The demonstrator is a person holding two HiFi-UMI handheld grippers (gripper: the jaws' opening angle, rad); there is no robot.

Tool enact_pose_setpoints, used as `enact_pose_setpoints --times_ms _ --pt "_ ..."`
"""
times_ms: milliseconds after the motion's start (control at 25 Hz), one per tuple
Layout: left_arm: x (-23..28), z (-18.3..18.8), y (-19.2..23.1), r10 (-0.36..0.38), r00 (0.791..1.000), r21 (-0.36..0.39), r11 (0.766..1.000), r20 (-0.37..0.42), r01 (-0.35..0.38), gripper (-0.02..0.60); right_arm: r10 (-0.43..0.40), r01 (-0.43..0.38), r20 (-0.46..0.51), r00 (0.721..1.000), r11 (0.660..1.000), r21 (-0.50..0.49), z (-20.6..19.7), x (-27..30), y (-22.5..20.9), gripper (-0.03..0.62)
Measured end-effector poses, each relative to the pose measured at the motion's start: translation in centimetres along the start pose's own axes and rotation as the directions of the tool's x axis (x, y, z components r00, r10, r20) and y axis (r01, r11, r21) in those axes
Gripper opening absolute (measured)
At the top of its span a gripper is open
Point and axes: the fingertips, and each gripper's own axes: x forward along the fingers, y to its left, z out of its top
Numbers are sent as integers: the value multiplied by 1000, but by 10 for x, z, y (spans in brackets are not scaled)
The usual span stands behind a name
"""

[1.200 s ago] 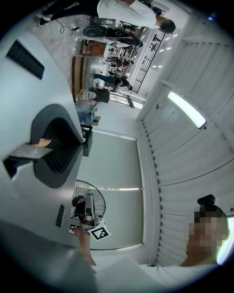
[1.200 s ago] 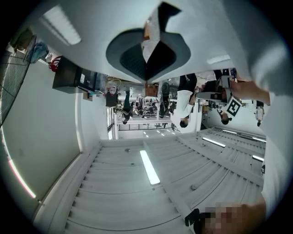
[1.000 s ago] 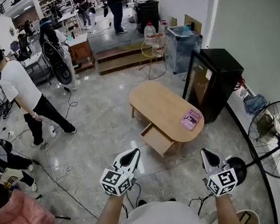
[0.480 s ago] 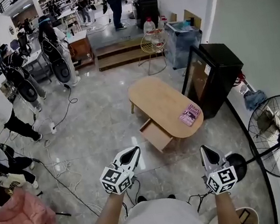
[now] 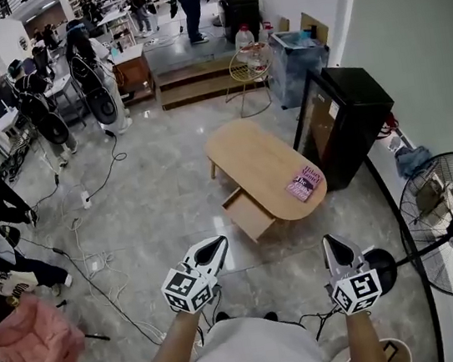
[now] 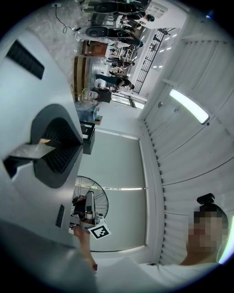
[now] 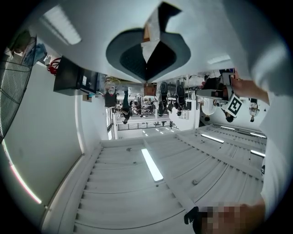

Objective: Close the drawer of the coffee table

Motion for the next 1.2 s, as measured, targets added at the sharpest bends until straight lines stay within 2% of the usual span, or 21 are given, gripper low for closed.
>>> enact_pose_setpoints --times_ms 360,640,880,1200 --pt "17 -11 -30 45 999 -16 999 5 -45 6 54 -55 -23 998 998 -25 -14 -10 -26 11" --pt "25 -16 -29 63 998 -23 998 -4 -63 6 74 -76 -45 996 997 -29 -19 2 -33 11" --pt "40 -17 -8 69 998 -31 997 -1 -69 6 84 -86 -59 995 996 -32 -24 27 -40 11" --pt "73 -11 44 44 999 -46 998 -6 -44 6 70 -73 -76 995 997 -36 -23 86 -44 11"
